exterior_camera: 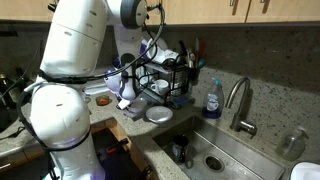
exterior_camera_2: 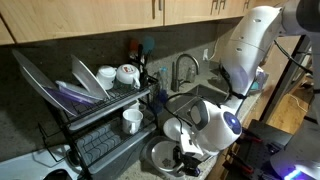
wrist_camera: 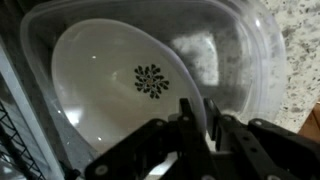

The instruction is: Move one white bowl to the right then put the remaining bowl in the clear bowl,take it out and put the bowl on the right inside the clear bowl

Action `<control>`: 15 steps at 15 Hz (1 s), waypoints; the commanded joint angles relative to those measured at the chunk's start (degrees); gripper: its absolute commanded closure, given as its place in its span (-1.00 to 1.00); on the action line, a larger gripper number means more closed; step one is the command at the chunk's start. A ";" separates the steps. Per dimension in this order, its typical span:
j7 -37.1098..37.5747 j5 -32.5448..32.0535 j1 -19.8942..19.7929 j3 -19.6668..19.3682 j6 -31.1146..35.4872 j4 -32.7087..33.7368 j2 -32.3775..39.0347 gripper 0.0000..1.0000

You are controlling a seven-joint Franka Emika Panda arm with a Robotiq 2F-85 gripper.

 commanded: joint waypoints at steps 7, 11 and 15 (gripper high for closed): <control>-4.64 9.76 1.89 2.10 -2.20 -6.32 -11.88 -0.87; -4.35 10.68 1.70 3.88 0.09 -8.21 -17.11 -0.86; -4.20 11.35 1.54 5.04 3.66 -9.65 -22.04 -0.97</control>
